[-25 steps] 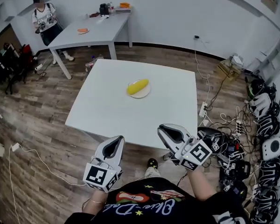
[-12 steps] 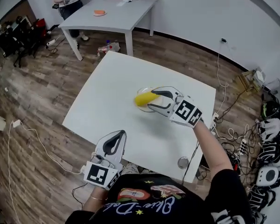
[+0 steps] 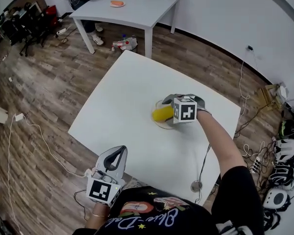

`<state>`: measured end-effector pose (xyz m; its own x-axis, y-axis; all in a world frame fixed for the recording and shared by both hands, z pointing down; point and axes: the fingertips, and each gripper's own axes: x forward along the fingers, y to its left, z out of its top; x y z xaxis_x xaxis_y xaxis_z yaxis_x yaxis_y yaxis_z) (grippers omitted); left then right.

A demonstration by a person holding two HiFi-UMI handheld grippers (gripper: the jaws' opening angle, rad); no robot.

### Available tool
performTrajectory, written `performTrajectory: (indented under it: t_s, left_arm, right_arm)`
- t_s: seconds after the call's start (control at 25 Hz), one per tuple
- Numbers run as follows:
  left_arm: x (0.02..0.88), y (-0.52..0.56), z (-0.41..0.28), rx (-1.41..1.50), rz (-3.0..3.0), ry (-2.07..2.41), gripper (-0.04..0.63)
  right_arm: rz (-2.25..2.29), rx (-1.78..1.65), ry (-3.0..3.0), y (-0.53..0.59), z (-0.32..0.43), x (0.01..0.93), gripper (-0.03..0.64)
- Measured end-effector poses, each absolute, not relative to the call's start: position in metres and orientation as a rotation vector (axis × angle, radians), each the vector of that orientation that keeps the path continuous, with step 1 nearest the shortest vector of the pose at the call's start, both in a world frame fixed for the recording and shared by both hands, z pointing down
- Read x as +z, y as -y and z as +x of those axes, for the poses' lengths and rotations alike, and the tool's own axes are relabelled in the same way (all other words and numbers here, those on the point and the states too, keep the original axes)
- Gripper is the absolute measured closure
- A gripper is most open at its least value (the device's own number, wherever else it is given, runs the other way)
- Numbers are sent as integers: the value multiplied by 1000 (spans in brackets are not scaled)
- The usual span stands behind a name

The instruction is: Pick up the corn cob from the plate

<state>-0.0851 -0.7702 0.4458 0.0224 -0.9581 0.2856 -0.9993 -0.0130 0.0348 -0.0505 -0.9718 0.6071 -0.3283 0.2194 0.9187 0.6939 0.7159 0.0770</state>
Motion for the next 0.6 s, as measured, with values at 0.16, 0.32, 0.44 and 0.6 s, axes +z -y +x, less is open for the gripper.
performTrajectory:
  t_s: [0.16, 0.32, 0.44, 0.6]
  left_arm:
    - [450, 771, -101, 253, 2015, 2066, 594]
    - [457, 762, -112, 261, 1973, 2080, 594]
    - [456, 754, -118, 250, 1960, 2095, 595]
    - [450, 760, -113, 263, 1999, 2094, 594]
  right_arm:
    - [-748, -559, 1796, 984, -53, 629, 311]
    - [-736, -393, 1815, 985, -50, 637, 313]
    - [-699, -399, 1819, 976, -52, 635, 341]
    - [-601, -493, 1861, 969, -53, 630, 351]
